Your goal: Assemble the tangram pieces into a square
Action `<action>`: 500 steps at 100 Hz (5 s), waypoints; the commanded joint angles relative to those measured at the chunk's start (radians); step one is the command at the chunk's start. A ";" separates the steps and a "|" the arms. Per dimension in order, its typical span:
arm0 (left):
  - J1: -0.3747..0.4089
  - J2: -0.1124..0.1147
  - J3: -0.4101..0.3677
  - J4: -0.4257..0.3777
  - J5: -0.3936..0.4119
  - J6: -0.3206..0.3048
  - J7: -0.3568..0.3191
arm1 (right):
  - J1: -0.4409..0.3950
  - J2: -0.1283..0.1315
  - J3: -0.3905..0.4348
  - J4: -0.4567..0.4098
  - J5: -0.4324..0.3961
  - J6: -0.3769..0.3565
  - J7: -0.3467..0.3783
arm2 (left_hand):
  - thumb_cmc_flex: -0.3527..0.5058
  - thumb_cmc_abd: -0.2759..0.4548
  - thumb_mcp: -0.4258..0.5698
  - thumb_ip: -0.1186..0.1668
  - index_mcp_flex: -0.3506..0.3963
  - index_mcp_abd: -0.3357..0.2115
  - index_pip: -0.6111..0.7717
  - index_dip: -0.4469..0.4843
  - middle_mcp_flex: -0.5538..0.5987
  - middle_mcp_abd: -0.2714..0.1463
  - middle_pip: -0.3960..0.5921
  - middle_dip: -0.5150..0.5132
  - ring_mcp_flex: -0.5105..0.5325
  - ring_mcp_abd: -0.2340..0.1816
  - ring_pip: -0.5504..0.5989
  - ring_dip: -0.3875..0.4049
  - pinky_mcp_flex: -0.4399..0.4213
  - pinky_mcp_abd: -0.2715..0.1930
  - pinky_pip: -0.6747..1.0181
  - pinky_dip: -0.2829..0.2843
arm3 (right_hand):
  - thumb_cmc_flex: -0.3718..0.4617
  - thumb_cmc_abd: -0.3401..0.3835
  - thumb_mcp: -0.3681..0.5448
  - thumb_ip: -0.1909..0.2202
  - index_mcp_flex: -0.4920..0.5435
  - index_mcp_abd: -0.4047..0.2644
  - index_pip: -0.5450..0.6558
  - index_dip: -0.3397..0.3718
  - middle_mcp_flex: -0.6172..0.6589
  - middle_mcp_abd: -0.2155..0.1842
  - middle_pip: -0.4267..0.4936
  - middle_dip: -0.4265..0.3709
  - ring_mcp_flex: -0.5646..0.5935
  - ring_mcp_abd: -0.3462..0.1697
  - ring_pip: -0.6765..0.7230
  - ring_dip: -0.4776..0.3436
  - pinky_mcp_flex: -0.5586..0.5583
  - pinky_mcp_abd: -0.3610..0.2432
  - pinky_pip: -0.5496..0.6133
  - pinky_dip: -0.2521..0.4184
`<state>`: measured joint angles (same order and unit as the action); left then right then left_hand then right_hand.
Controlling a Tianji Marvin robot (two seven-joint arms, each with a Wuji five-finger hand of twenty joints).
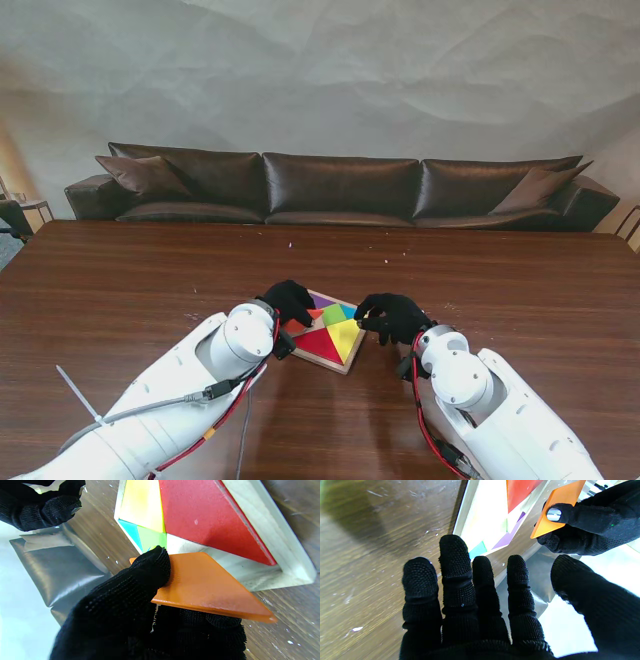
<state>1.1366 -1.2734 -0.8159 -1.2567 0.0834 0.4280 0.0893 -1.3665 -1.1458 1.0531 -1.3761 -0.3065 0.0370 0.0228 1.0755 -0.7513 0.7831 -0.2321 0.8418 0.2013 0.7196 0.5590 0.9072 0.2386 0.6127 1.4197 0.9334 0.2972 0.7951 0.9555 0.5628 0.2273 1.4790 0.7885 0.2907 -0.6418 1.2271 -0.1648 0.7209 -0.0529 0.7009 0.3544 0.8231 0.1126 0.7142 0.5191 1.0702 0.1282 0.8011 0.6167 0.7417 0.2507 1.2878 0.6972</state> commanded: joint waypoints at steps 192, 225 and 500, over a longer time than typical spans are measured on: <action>-0.093 -0.041 0.119 0.145 0.108 0.038 -0.008 | 0.011 -0.009 0.001 0.034 0.018 -0.019 0.002 | -0.065 0.031 -0.002 0.043 0.003 -0.029 0.024 0.009 -0.038 0.023 -0.019 -0.005 -0.100 0.029 0.197 0.006 -0.091 -0.022 0.069 0.057 | 0.006 0.023 -0.015 0.014 0.023 0.011 0.001 -0.015 -0.020 0.020 -0.004 -0.016 -0.007 0.008 0.019 0.002 -0.198 -0.016 0.049 0.020; -0.100 -0.037 0.128 0.156 0.123 0.031 -0.018 | 0.012 -0.009 0.001 0.036 0.018 -0.020 0.001 | -0.094 0.039 -0.025 0.041 0.000 -0.028 -0.005 -0.002 -0.067 0.030 0.013 -0.058 -0.121 0.035 0.208 -0.011 -0.106 -0.016 0.048 0.089 | 0.006 0.021 -0.014 0.014 0.024 0.011 0.001 -0.015 -0.020 0.021 -0.004 -0.016 -0.006 0.011 0.019 0.002 -0.198 -0.016 0.050 0.021; -0.072 0.007 0.053 0.114 0.157 -0.025 -0.037 | 0.019 -0.007 -0.008 0.041 0.029 -0.023 0.021 | -0.325 0.261 -0.120 0.095 0.042 0.001 -0.400 -0.039 -0.103 0.078 -0.258 -0.647 -0.305 0.178 -0.040 -0.106 -0.333 0.089 -0.126 0.230 | 0.007 0.021 -0.014 0.014 0.031 0.013 -0.001 -0.013 -0.012 0.022 -0.004 -0.015 -0.005 0.010 0.019 0.002 -0.199 -0.015 0.049 0.020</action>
<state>1.0591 -1.2702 -0.7560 -1.1382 0.2340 0.4044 0.0627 -1.3455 -1.1501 1.0483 -1.3343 -0.2793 0.0149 0.0263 0.7694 -0.5229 0.6816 -0.1681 0.8738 0.1906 0.3281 0.5241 0.8123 0.2965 0.3515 0.7749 0.6381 0.4283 0.7605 0.8569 0.2492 0.3198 1.3688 1.0114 0.2907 -0.6418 1.2271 -0.1648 0.7314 -0.0402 0.7009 0.3544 0.8231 0.1141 0.7142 0.5191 1.0702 0.1346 0.8027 0.6166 0.7417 0.2507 1.2880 0.6972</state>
